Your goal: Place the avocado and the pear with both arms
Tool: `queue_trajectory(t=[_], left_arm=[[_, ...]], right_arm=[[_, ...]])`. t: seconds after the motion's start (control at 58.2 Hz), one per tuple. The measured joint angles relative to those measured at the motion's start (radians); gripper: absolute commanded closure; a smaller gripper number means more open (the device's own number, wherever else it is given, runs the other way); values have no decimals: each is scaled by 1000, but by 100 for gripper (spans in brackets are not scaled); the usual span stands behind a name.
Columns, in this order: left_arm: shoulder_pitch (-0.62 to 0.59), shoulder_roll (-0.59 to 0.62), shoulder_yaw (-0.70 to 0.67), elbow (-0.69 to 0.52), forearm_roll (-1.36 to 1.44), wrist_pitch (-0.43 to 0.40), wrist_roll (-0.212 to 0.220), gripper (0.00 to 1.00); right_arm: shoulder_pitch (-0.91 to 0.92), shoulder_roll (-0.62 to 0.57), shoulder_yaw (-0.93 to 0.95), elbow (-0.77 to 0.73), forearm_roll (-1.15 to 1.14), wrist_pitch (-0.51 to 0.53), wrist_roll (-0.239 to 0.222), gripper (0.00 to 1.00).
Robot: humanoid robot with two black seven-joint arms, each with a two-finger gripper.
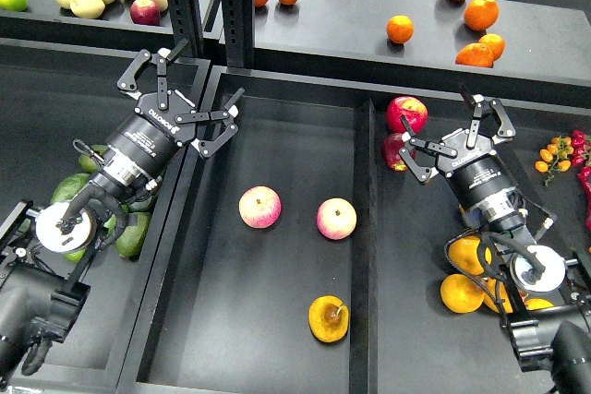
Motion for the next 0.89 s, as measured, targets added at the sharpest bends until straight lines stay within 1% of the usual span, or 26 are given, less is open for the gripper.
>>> queue_trajectory(t=[0.138, 0.189, 0.275, 0.361, 0.395, 0.413, 0.464, 0.55, 0.636, 0.739, 0.894], left_arm=[[33, 0, 0, -27, 0, 9, -7, 0], [40, 0, 0, -28, 0, 9, -10, 0], [46, 0, 1, -29, 0, 9, -12, 0], [47, 0, 7, -29, 0, 8, -12, 0], [47, 0, 11, -29, 0, 6, -12, 0], [48, 0, 15, -28, 0, 0, -12, 0], [48, 0, 16, -27, 0, -1, -11, 0], [48, 0, 21, -25, 0, -2, -7, 0], [48, 0, 26, -23, 0, -3, -4, 0], [48, 0, 31, -21, 0, -4, -2, 0], [48, 0, 36, -19, 0, -5, 0, 0]], right_arm=[[-3, 0, -60, 19, -23, 0, -13, 1], [-3, 0, -93, 23, -44, 0, -28, 1], [5, 0, -153, 26, -90, 0, -68, 1], [24, -5, -216, 30, -117, 0, -91, 1], [39, -25, -255, 35, -122, 0, -96, 1], [78, -95, -348, 47, -126, 0, -108, 1], [95, -123, -388, 50, -126, 0, -113, 1], [174, -234, -549, 68, -128, 0, -156, 1], [245, -306, -692, 76, -131, 0, -196, 1], [327, -353, -839, 74, -135, 0, -238, 1], [407, -372, -1007, 67, -137, 0, -267, 1]])
